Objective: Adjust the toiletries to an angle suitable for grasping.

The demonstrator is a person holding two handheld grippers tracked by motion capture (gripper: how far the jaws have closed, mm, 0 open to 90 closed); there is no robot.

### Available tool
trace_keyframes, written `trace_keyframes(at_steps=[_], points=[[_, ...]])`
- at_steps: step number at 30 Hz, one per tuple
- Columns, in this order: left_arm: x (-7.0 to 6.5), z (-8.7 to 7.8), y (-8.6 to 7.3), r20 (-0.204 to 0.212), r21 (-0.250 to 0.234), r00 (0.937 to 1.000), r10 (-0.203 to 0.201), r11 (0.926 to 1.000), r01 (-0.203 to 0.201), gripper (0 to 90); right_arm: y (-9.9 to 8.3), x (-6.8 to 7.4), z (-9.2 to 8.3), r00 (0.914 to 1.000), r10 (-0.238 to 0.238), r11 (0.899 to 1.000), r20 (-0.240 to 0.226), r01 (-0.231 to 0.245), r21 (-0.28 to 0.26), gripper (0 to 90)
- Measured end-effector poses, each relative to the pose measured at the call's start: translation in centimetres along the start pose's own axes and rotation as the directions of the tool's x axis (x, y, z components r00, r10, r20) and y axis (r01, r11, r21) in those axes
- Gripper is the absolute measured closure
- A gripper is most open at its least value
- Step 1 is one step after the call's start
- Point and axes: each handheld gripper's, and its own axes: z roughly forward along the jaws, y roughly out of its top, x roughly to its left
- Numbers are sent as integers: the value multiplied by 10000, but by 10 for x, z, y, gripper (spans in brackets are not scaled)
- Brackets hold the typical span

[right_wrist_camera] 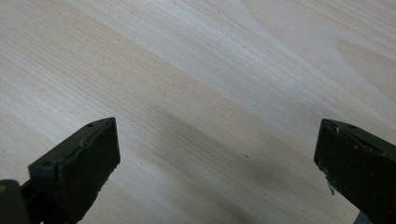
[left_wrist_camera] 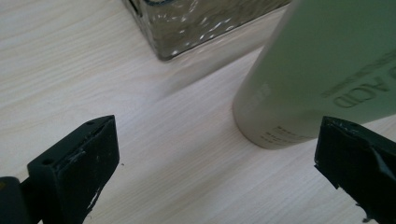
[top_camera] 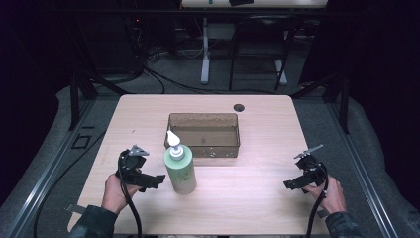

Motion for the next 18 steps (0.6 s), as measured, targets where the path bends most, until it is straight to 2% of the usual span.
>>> trace_keyframes(at_steps=[1, 3, 5, 10, 16, 17, 18], points=[[-4, -4, 3, 88, -158, 10000, 34, 9999, -33, 0, 0, -1, 0, 10000, 20, 10000, 25, -20, -18, 0], [-5, -7, 4, 102, -181, 9999, 53, 9998, -51, 0, -1, -1, -1, 10000, 78, 10000, 16, -78, -42, 0], [-13, -15, 9, 203, -462, 9997, 110, 9989, -100, 0, -1, -2, 0, 9999, 140, 9999, -35, -140, -44, 1], [-26, -25, 12, 334, -708, 9988, 355, 9969, -331, 0, -2, -3, -1, 9998, 195, 9998, -10, -195, -68, 2], [-38, -32, 12, 315, -949, 9981, 526, 9943, -494, 0, -3, -4, -2, 9996, 274, 9996, -37, -274, -58, 3], [-45, -35, 14, 283, -1190, 9977, 609, 9913, -571, 0, -2, -3, -2, 9996, 268, 9996, 8, -268, -43, 4], [-48, -35, 16, 231, -1211, 9973, 693, 9904, -660, 0, -2, -3, -1, 9996, 292, 9996, 13, -292, -30, 4]])
